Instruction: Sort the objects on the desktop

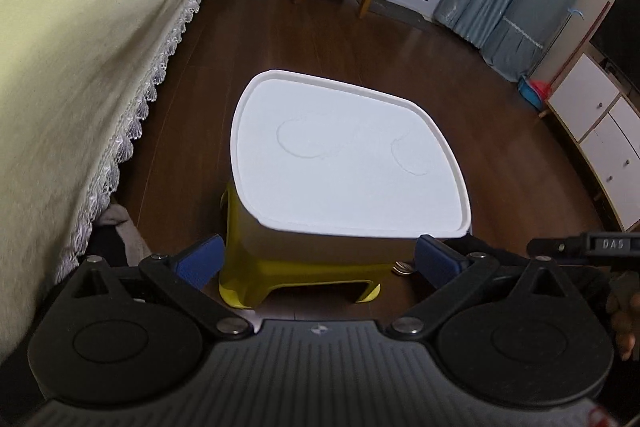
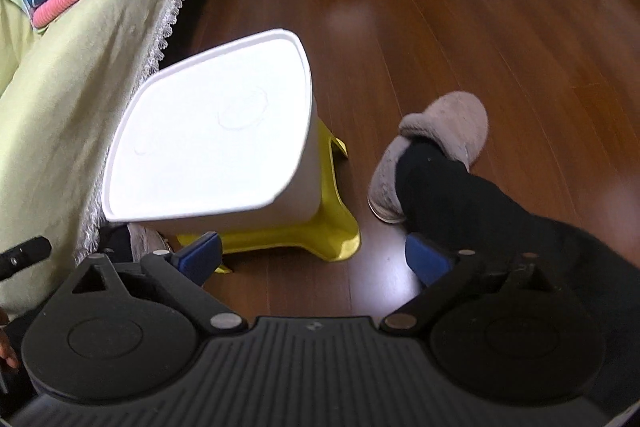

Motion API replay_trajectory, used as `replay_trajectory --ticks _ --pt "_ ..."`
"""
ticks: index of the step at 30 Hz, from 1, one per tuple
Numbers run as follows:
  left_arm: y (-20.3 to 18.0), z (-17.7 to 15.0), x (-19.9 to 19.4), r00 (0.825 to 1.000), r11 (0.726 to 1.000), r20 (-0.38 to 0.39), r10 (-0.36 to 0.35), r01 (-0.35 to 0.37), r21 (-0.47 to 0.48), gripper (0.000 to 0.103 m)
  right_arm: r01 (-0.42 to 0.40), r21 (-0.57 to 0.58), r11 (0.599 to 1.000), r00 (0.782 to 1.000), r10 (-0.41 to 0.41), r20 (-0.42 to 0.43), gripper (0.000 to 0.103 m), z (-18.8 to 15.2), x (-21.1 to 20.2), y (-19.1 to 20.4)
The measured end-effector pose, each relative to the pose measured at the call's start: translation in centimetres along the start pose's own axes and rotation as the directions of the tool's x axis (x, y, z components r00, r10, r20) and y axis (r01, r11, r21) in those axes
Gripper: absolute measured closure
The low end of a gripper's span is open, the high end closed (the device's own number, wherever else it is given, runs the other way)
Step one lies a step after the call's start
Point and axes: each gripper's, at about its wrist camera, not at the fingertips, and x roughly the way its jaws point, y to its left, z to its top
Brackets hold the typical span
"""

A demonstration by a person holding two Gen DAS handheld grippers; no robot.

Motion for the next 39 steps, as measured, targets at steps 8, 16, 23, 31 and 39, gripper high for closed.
replay_trajectory --ticks 8,16,23,31,39 --pt "-1.8 -2.6 -0.6 0.997 0.999 -0.073 0.023 -0.02 0.039 0.001 0.05 0.013 0.999 0.999 -0.049 -0.022 0.005 -3.7 -1.0 0.7" --pt "-3.8 -4.8 -0.9 0.998 0.998 -0.046 0.05 -0.048 0.052 0.001 0.123 -0.037 0.992 0.992 -0.122 0.008 0.001 -6.3 -1.1 2.7" --pt "-4.5 -6.3 -0.5 0.99 0.99 -0.058 0.125 -0.12 0.075 0.001 0.159 -0.098 0.982 0.987 -0.159 0.008 0.001 -8.2 -0.1 3.6" --pt "-4.8 -7.4 0.3 0.982 0.982 -0.098 0.161 -0.15 0.113 0.001 0.2 -0.158 0.967 0.979 -0.191 0.069 0.001 -9.6 0.6 4.1" --pt "-5.5 -8.1 0.9 0.978 0.976 -0.11 0.175 -0.157 0.153 0.001 0.205 -0.153 0.967 0.978 -0.197 0.07 0.001 -9.5 0.9 4.0"
